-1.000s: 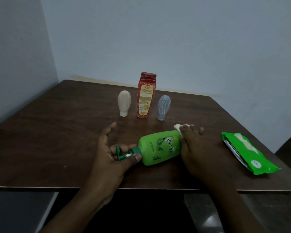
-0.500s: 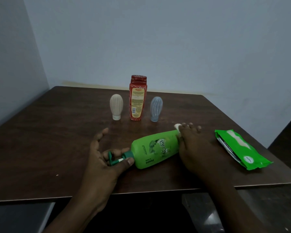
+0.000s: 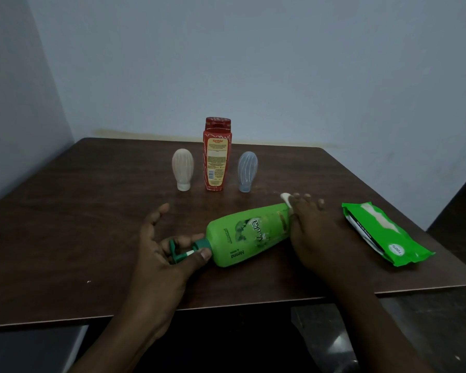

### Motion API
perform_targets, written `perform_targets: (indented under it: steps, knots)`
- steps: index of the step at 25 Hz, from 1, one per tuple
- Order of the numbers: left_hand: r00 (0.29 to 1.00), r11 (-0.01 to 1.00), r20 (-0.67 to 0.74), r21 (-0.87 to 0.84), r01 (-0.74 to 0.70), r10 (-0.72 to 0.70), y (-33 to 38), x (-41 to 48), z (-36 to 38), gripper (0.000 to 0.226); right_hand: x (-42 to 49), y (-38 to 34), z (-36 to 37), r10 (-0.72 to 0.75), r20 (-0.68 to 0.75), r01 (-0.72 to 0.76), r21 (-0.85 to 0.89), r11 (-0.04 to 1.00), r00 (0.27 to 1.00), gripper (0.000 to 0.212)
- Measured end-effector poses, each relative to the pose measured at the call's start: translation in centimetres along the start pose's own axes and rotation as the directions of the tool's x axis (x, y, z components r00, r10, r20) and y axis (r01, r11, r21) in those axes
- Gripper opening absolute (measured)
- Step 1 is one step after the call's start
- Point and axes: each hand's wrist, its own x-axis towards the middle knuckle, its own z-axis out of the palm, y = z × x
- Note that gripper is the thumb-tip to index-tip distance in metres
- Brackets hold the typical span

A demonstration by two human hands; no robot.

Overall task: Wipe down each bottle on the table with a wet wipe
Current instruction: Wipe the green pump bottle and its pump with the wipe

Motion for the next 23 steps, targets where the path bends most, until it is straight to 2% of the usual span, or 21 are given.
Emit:
perform_targets:
  steps: [2,3,5,7,8,11,13,14,15,16,18,19,20,21,23]
  knots:
    - [1.000,1.000,-0.004,-0.009,-0.013,0.013,0.0,0.0,0.1,0.096,-1.0,-2.2,0.8,-0.033,-0.002,0.033,-0.013,0.999,0.999,0.057]
    - [1.000,1.000,-0.010,-0.016,-0.010,0.010,0.0,0.0,0.2,0.095,-2.0,-4.1,1.0,-0.113,0.026,0.113,0.012,0.994,0.993,0.059]
    - [1.000,1.000,-0.022,-0.027,0.004,-0.004,0.1,-0.2,0.2,0.091,-4.2,-7.7,1.2,-0.360,0.115,0.349,0.107,0.931,0.926,0.060]
    - [1.000,0.999,-0.018,-0.042,0.010,-0.010,0.3,-0.3,0.3,0.091,-5.0,-8.6,0.9,-0.493,0.150,0.474,0.143,0.869,0.857,0.060]
    - [1.000,0.999,-0.019,-0.053,0.012,-0.013,0.3,-0.3,0.3,0.091,-4.4,-7.7,0.7,-0.471,0.142,0.454,0.137,0.880,0.871,0.059]
    - [0.999,0.997,-0.031,-0.082,0.009,-0.012,0.2,0.0,0.4,0.091,-1.4,-2.2,0.6,-0.176,0.032,0.174,0.042,0.984,0.984,0.058]
    - [0.999,0.995,-0.033,-0.104,0.012,-0.016,0.1,0.1,0.4,0.091,-0.4,0.1,0.3,-0.018,-0.005,0.018,-0.004,1.000,1.000,0.057]
    - [0.999,0.993,-0.037,-0.115,0.019,-0.023,0.1,0.1,0.5,0.091,-0.5,-0.3,0.3,-0.016,-0.004,0.016,-0.016,1.000,1.000,0.058]
    - [0.999,0.992,-0.040,-0.124,0.027,-0.032,0.2,0.1,0.5,0.091,-1.1,-1.4,0.5,-0.073,0.012,0.073,-0.005,0.997,0.997,0.060]
    - [0.998,0.991,-0.044,-0.129,0.038,-0.044,0.2,0.2,0.4,0.092,-2.3,-3.3,0.7,-0.189,0.037,0.188,0.038,0.981,0.981,0.061]
    - [0.998,0.990,-0.036,-0.129,0.052,-0.057,0.2,0.3,0.4,0.093,-4.7,-6.8,0.5,-0.468,0.142,0.444,0.169,0.880,0.873,0.060]
    - [0.998,0.991,-0.031,-0.125,0.055,-0.059,0.2,0.3,0.3,0.094,-5.0,-7.3,0.4,-0.545,0.191,0.512,0.197,0.836,0.817,0.060]
    - [0.998,0.991,-0.029,-0.122,0.057,-0.061,0.2,0.4,0.3,0.094,-4.5,-6.9,0.2,-0.554,0.202,0.518,0.209,0.830,0.807,0.061]
    - [0.998,0.991,-0.031,-0.123,0.058,-0.062,0.2,0.4,0.4,0.093,-3.4,-5.6,0.2,-0.498,0.176,0.466,0.193,0.863,0.849,0.062]
    - [0.998,0.992,-0.024,-0.118,0.048,-0.051,0.1,0.4,0.4,0.089,-1.2,-2.2,0.4,-0.283,0.068,0.275,0.113,0.955,0.957,0.058]
